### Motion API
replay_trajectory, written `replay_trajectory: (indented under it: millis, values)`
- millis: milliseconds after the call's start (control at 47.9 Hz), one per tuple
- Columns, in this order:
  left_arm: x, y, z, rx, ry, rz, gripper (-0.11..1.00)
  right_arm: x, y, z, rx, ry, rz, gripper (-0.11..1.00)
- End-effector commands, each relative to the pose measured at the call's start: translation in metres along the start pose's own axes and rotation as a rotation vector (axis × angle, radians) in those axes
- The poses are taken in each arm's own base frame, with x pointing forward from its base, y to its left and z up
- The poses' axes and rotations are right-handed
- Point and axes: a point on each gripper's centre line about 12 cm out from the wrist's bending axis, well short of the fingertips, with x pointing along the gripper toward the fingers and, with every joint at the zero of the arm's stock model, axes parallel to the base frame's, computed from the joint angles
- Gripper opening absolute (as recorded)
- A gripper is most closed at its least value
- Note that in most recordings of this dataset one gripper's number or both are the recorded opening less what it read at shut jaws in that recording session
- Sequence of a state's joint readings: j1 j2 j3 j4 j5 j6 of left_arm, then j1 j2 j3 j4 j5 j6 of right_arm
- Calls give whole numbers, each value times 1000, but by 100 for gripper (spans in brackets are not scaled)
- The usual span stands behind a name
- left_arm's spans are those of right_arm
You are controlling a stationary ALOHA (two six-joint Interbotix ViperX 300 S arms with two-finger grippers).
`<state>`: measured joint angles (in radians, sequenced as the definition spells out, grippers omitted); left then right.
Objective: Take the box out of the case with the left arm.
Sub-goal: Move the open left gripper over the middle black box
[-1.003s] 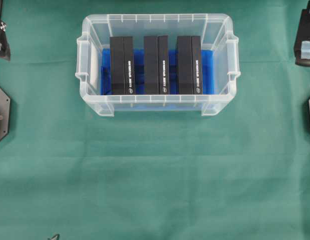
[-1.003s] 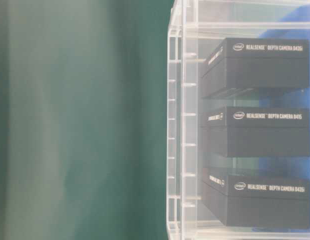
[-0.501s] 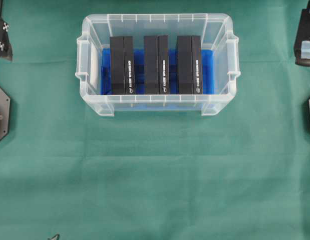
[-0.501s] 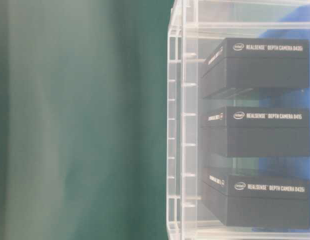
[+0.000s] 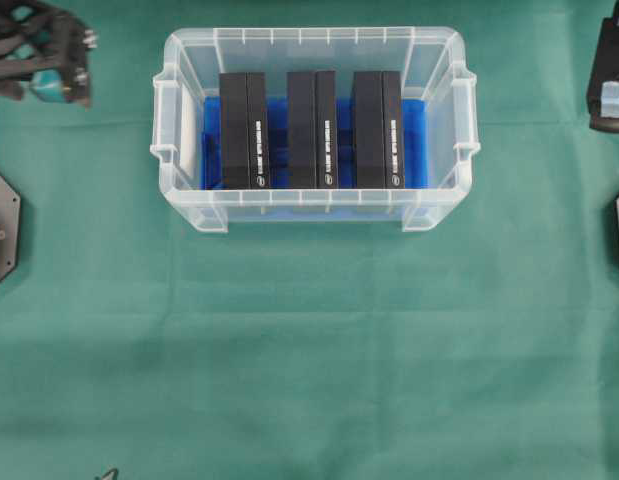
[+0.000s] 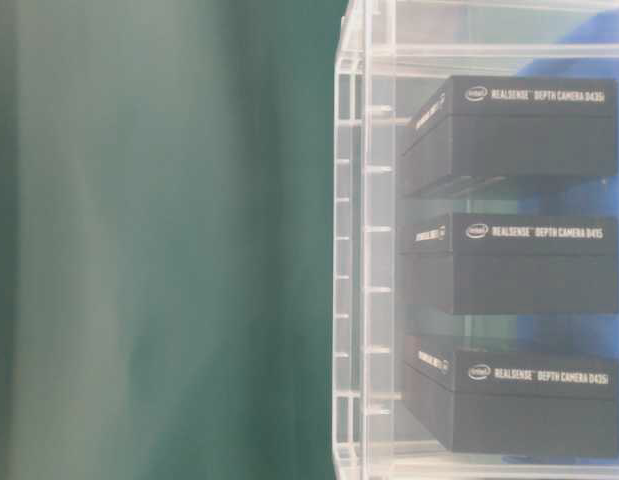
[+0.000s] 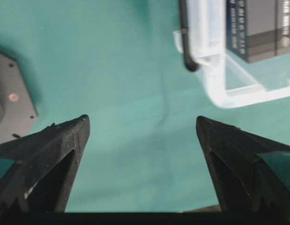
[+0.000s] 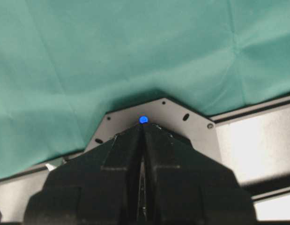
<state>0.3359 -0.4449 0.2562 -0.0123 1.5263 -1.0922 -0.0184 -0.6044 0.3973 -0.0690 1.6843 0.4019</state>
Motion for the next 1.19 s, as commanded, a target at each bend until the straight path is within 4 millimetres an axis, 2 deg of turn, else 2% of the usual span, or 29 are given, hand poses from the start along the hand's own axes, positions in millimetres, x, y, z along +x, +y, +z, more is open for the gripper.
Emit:
replay_trajectory:
  millis: [0, 397, 731, 1003, 1170]
  values:
    - [-8, -17, 4, 15, -12, -28, 98, -7, 0, 1, 2, -23, 12, 1]
    - [-3, -104, 22, 44, -12, -60, 98, -7, 0, 1, 3, -23, 12, 1]
    - [23, -162, 32, 67, -10, -68, 98, -6, 0, 1, 1, -22, 11, 1]
    - [38, -196, 36, 63, -11, -90, 98, -5, 0, 1, 1, -20, 8, 1]
    - [37, -205, 37, 66, -16, -107, 98, -4, 0, 1, 1, -15, 6, 1]
